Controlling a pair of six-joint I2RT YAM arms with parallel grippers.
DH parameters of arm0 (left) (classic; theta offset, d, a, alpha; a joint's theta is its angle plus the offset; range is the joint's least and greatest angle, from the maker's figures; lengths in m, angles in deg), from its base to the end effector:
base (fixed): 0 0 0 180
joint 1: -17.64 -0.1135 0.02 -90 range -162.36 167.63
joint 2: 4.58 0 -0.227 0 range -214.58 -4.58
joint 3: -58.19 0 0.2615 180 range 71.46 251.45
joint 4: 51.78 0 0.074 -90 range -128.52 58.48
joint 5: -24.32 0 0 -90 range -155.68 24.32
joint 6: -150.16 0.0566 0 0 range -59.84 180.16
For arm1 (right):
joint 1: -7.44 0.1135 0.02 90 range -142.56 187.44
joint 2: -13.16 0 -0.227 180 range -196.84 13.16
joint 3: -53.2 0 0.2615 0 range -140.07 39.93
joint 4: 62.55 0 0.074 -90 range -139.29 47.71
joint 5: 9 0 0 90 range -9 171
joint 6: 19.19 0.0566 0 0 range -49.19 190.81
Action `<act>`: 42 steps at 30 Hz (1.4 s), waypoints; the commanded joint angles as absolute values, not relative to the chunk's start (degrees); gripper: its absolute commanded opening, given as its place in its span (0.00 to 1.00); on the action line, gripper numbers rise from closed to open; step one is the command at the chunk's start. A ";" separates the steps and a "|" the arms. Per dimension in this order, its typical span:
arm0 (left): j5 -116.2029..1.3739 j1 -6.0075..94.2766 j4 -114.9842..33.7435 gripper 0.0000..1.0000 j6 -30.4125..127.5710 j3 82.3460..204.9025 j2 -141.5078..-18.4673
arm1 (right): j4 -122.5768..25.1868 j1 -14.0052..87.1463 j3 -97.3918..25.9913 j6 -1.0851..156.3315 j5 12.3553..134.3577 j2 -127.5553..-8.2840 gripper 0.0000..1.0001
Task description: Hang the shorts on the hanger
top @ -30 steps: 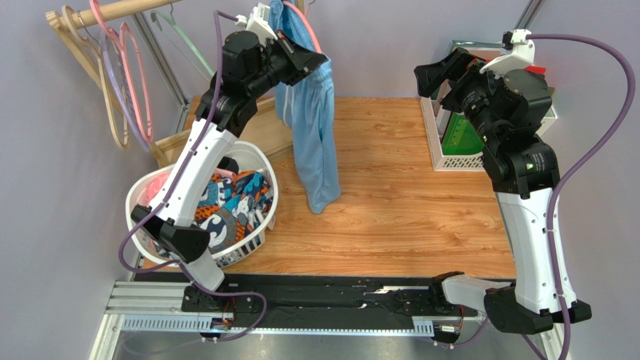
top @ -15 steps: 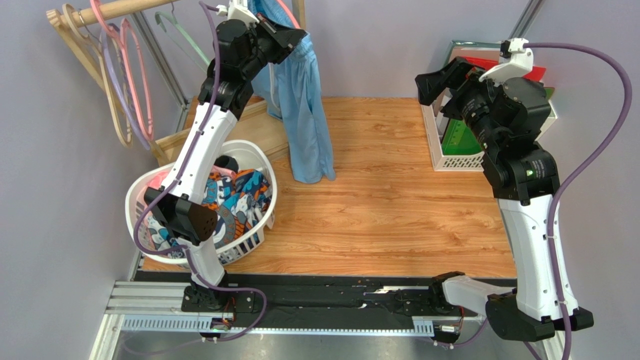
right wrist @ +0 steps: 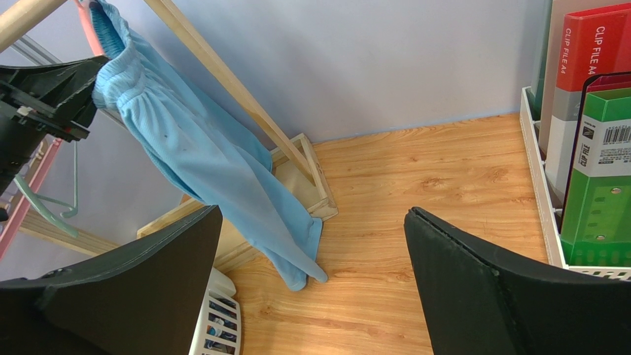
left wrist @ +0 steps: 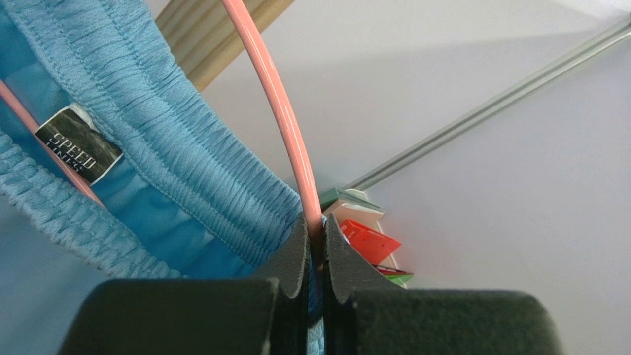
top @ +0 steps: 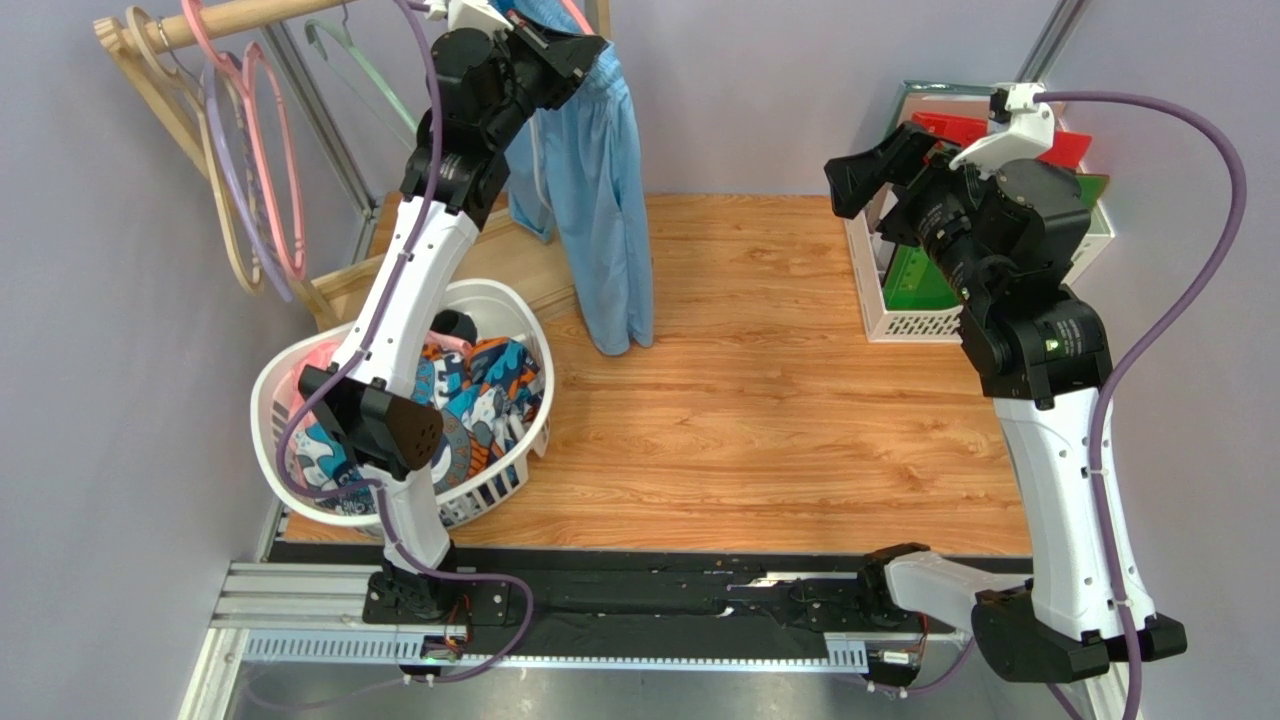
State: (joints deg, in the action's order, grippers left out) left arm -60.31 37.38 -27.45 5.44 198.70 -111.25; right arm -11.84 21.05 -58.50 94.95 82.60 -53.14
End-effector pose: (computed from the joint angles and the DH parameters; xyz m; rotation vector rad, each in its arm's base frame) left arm 0.4038 -0.1505 0.4981 -0.3723 1.4586 -1.1305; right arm 0.2360 0.0555 0.4955 0.1760 1.6761 0.4746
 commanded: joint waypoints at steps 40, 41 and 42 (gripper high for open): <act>-48.82 42.41 -15.77 0.99 42.72 193.61 -95.11 | -12.64 20.80 -48.49 88.13 81.88 -42.66 1.00; -46.97 43.12 -11.49 0.99 45.28 194.49 -95.54 | -12.38 20.80 -47.79 86.82 81.79 -41.95 1.00; -44.00 43.82 -8.40 0.99 49.83 197.55 -96.07 | -12.12 20.72 -46.39 86.28 81.79 -41.16 1.00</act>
State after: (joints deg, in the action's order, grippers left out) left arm -54.21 41.10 -21.11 33.07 191.24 -96.13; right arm -11.79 21.01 -49.14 90.40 82.17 -44.11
